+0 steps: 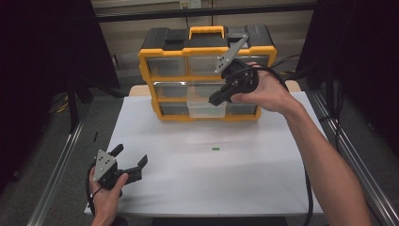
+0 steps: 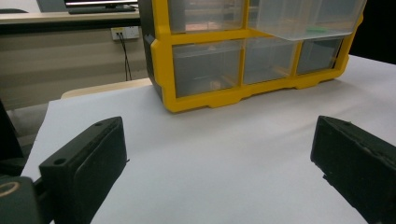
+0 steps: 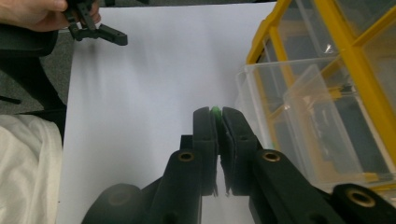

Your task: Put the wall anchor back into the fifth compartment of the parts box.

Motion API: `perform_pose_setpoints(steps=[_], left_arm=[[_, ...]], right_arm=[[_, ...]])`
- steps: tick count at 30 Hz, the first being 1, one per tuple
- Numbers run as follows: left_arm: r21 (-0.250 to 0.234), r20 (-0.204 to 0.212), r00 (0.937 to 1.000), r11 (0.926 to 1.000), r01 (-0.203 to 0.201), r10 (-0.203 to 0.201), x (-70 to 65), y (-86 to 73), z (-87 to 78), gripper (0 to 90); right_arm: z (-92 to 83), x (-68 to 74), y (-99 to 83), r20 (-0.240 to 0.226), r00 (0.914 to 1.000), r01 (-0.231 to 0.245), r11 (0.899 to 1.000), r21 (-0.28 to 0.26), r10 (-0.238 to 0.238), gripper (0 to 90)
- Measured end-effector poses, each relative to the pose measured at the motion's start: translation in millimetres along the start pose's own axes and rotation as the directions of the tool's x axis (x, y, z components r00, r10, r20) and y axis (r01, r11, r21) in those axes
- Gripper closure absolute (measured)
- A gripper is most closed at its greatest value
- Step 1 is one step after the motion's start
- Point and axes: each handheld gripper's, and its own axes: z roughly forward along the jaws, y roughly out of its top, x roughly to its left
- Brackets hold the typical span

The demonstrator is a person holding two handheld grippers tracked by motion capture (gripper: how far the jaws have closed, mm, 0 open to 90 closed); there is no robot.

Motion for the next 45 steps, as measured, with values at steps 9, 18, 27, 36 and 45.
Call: perform_pose_setpoints(steps=[9,18,27,36,45], left_arm=[[-0.001,-0.006,1.0,1.0,-0.001,0.001,-0.4,0.4,-0.7,3.6],[-0.006,0.008,1.0,1.0,0.003,-0.003,-0.2,0.5,-1.0,3.6],[-0.006,-0.002,1.0,1.0,0.007,-0.007,0.2,0.0,-1.8,3.6],[-0.005,-0.007,1.0,1.0,0.002,-0.002,0.4,0.0,-2.5,3.6],[0.002,-0.005,1.0,1.0,-0.001,0.001,0.9,-0.1,-2.5,3.6]], right_arm=[[2.4,-14.8,21.6,0.041,0.999,-0.017,0.998,0.061,0.014,85.2],[10.6,-23.8,33.7,0.059,0.9971,-0.055,0.994,0.098,0.049,85.2],[25.9,-41.2,34.1,0.095,0.9901,-0.117,0.982,0.146,0.103,85.2],[31.8,-54.2,28.3,0.114,0.9847,-0.152,0.97,0.188,0.132,85.1],[45.5,-61.5,16.6,0.118,0.9819,-0.173,0.955,0.242,0.149,85.1]])
